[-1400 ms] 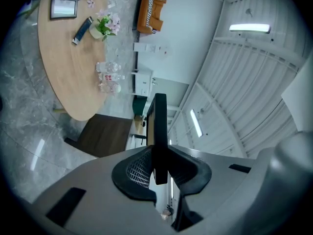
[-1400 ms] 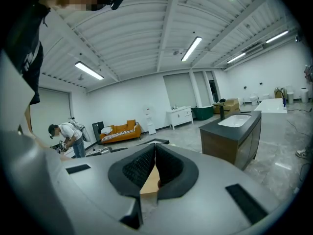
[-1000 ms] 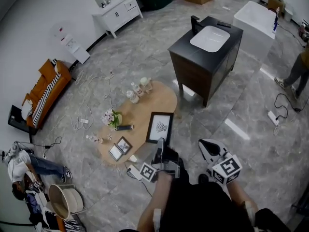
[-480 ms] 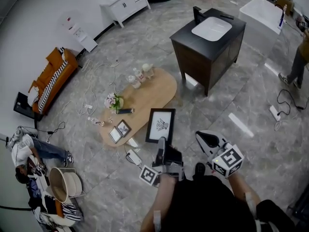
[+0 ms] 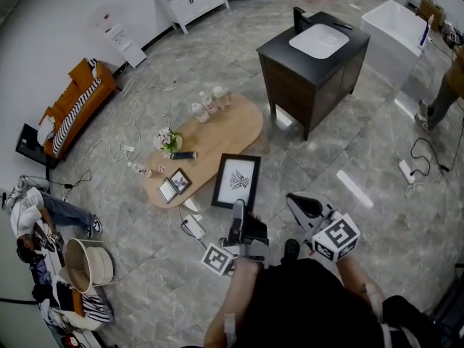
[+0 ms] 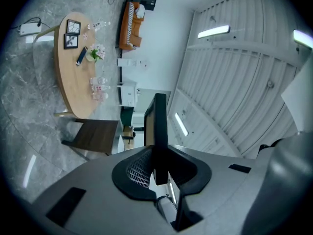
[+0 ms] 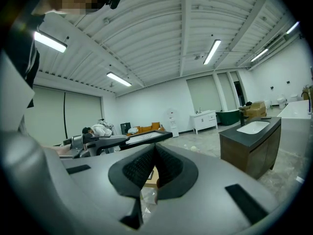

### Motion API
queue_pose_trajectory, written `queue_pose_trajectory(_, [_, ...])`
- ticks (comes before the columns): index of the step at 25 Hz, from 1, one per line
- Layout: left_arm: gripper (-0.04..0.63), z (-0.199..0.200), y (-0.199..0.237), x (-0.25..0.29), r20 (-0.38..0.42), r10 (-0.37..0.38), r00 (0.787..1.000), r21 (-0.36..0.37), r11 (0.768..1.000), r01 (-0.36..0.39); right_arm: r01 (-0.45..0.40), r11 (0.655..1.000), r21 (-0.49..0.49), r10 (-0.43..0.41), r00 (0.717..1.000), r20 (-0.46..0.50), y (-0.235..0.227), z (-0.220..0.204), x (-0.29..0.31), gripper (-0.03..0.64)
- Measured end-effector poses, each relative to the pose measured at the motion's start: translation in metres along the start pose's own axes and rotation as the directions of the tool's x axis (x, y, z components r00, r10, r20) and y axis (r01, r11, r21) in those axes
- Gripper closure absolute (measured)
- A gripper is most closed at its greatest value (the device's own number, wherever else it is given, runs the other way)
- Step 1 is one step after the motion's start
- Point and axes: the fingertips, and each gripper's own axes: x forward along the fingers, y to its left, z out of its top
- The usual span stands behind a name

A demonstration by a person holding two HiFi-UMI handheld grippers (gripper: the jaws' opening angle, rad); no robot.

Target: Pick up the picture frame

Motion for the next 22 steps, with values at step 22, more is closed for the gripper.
queue_pose_trajectory(22, [0.522, 0.002, 0.003, -0.009, -0.012, -0.002, 1.000, -0.014, 1.000, 0.002, 0.027, 0.999, -0.029, -0.028, 0.999, -0.019, 0.010, -0.004, 0.002, 0.604])
